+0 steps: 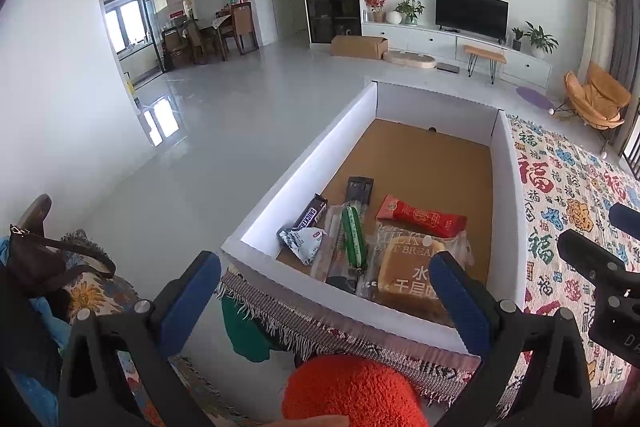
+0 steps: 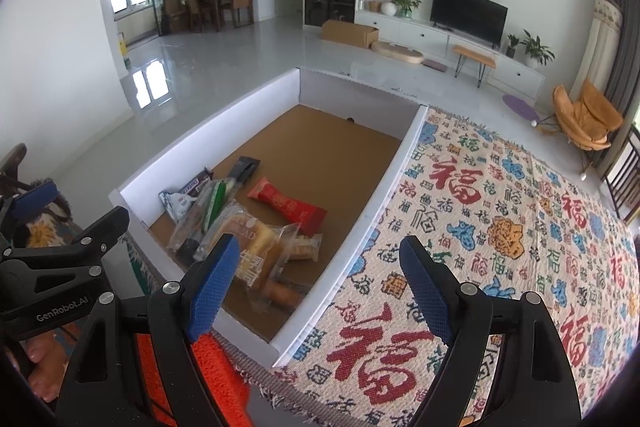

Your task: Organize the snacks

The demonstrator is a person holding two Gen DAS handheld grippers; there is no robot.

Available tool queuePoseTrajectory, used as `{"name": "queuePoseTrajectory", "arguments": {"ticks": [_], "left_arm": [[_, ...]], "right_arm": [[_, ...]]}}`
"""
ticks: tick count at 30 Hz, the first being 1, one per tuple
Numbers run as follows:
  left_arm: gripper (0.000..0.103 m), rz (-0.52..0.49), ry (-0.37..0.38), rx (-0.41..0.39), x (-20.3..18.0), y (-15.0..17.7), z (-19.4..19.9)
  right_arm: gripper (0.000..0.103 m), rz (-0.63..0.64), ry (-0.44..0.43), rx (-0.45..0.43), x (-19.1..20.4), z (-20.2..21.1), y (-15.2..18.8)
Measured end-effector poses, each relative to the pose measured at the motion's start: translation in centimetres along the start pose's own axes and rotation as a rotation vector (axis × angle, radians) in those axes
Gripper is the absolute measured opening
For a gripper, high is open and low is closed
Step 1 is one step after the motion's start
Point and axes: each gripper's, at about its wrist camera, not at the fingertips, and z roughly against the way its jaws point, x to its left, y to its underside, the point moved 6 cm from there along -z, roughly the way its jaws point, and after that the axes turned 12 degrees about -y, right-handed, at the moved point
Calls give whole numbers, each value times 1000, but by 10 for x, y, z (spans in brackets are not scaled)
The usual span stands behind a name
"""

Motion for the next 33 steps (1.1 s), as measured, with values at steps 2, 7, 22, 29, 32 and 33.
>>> {"name": "queuePoseTrajectory", "arguments": {"ticks": [2,7,22,29,32,33], "left_arm": [[103,0,2,-3,1,0,1],[103,2,0,-7,2,-1,2],[103,0,-25,-12,4,-2,-1],[103,-3,-49,-14,8,-1,-3],[103,-1,-41,-14,8,-2,-2],[103,1,-38,-12,7,-1,-2]], "right_arm": [[85,1,-1,0,1,0,0],[85,7,-1,-2,2,1,0],[85,13,-3,4,3,0,2],[85,14,-8,8,4,-1,1],[85,15,-8,9,5,-1,2],[85,14,-8,8,4,-1,2]]}}
